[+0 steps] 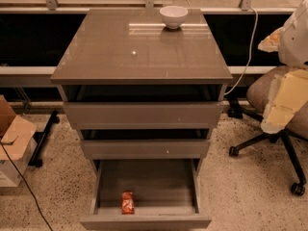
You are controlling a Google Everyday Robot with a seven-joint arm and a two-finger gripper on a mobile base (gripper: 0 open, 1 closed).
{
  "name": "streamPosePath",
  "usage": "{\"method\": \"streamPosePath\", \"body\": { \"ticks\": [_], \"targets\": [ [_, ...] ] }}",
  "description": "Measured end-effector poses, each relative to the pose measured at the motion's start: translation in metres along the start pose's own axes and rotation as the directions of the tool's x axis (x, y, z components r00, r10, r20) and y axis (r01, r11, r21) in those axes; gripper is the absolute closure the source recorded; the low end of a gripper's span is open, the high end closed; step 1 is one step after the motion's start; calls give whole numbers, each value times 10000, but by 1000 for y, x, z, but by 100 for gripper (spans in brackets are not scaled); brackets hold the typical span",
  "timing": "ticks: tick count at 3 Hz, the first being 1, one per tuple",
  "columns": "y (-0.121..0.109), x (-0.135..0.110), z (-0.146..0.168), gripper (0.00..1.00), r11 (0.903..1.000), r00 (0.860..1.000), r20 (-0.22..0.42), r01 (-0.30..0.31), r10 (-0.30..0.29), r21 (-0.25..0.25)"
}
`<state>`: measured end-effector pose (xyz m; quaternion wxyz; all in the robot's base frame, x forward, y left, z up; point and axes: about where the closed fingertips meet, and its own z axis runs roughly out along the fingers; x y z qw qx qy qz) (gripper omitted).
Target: Pick coke can from bottom drawer and place on counter
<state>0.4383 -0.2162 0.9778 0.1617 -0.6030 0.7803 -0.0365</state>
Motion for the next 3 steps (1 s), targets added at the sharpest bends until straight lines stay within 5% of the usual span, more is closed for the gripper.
{"method": "streamPosePath", "body": {
  "ticks": [3],
  "targets": [
    [3,1,28,0,9998,9971,762,42,-27,-203]
  ]
}}
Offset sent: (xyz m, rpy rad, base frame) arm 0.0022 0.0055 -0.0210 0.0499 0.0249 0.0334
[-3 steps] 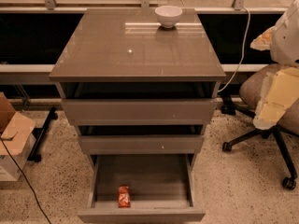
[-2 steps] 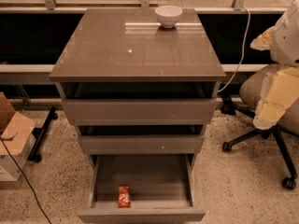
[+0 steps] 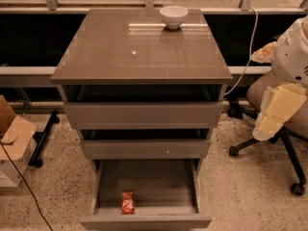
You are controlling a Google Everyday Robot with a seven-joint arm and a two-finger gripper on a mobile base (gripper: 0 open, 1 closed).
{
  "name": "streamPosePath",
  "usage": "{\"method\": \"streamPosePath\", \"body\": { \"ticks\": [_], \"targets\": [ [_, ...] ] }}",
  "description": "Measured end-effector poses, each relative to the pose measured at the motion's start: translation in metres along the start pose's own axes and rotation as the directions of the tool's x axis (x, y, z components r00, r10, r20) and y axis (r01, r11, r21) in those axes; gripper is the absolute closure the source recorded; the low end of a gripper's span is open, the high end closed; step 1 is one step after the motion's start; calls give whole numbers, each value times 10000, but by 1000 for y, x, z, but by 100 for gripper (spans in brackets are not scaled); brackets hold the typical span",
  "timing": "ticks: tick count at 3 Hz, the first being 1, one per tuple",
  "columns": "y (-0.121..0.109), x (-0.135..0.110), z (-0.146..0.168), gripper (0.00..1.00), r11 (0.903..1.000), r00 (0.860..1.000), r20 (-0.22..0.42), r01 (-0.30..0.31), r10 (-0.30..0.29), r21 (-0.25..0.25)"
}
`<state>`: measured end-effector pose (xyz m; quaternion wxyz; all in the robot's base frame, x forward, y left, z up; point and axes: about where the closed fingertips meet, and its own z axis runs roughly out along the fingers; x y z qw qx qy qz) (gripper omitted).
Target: Pick coke can from bottom drawer and place on counter
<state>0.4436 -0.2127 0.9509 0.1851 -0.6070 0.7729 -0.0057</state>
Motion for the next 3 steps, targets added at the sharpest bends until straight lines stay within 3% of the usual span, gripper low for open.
{"method": "streamPosePath", "body": {
  "ticks": [1,3],
  "targets": [
    [-6,16,32,0,9988,9979,547,-313,333,-375],
    [-5,12,56,0,9977,9952,922,-281,337,-618]
  ]
}}
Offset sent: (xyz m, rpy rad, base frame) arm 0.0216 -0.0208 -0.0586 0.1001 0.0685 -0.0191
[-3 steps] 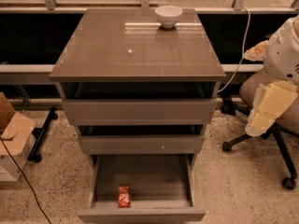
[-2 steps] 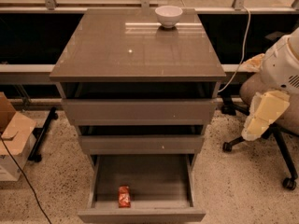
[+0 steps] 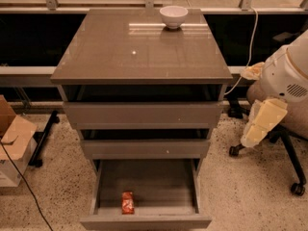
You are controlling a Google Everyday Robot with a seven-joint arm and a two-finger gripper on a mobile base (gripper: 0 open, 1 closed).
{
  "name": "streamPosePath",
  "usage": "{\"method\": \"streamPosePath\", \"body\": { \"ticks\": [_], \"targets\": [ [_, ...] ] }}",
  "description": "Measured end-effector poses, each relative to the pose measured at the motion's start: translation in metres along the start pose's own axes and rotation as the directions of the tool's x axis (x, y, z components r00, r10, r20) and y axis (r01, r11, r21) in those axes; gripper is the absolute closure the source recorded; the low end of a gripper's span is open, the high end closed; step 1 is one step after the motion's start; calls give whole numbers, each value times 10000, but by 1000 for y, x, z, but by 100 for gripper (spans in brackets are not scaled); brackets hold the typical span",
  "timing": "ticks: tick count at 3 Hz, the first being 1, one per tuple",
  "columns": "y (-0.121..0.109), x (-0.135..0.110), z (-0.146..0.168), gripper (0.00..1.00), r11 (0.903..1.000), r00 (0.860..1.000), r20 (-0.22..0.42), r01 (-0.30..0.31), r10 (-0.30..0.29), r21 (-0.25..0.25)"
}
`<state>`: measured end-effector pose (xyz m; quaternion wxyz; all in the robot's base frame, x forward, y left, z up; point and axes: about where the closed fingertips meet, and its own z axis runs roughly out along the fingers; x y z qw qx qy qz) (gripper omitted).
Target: Pick coke can from bottom drawer and place on counter
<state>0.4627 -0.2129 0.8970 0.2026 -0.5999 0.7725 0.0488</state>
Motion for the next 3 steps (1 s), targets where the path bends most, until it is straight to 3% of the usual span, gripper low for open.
{"method": "streamPosePath", "body": {
  "ticks": [3],
  "targets": [
    [14,15,133,0,9981,9797,1936,575,-521,-223]
  ]
}}
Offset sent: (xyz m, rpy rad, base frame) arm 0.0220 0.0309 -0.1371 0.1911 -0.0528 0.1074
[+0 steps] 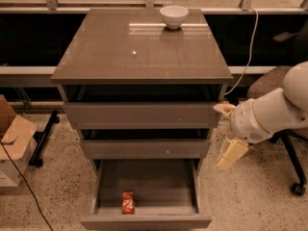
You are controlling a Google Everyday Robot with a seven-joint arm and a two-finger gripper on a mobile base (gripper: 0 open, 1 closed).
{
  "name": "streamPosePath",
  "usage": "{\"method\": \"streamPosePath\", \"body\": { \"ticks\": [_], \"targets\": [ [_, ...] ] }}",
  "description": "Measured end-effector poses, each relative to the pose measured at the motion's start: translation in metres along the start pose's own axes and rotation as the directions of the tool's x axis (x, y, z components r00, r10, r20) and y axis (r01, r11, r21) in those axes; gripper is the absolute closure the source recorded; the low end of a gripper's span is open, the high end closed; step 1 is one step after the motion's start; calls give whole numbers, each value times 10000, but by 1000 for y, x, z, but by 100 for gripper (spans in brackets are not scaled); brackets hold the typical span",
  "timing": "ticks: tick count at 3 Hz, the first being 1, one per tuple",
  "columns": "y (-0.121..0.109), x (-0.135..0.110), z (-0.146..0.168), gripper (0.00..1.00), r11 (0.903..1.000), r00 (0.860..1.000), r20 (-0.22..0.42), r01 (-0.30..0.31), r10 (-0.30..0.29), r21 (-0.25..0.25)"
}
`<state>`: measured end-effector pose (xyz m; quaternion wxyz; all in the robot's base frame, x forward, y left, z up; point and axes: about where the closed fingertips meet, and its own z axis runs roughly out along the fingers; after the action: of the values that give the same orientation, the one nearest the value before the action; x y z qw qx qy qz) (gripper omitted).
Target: Pick coke can from bottom drawer and place on counter
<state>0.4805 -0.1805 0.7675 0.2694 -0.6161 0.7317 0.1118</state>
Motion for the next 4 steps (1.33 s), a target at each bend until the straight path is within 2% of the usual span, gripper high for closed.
{"method": "streamPosePath", "body": {
  "ticks": [1,2,3,4],
  "targets": [
    [1,18,50,0,9996,9992,260,-294,292,56],
    [-3,19,56,0,9993,9992,207,-335,331,169],
    [0,25,71,0,9990,9987,-272,-427,424,-95],
    [17,29,120,0,9929,9997,232,78,-51,-1188]
  ]
}}
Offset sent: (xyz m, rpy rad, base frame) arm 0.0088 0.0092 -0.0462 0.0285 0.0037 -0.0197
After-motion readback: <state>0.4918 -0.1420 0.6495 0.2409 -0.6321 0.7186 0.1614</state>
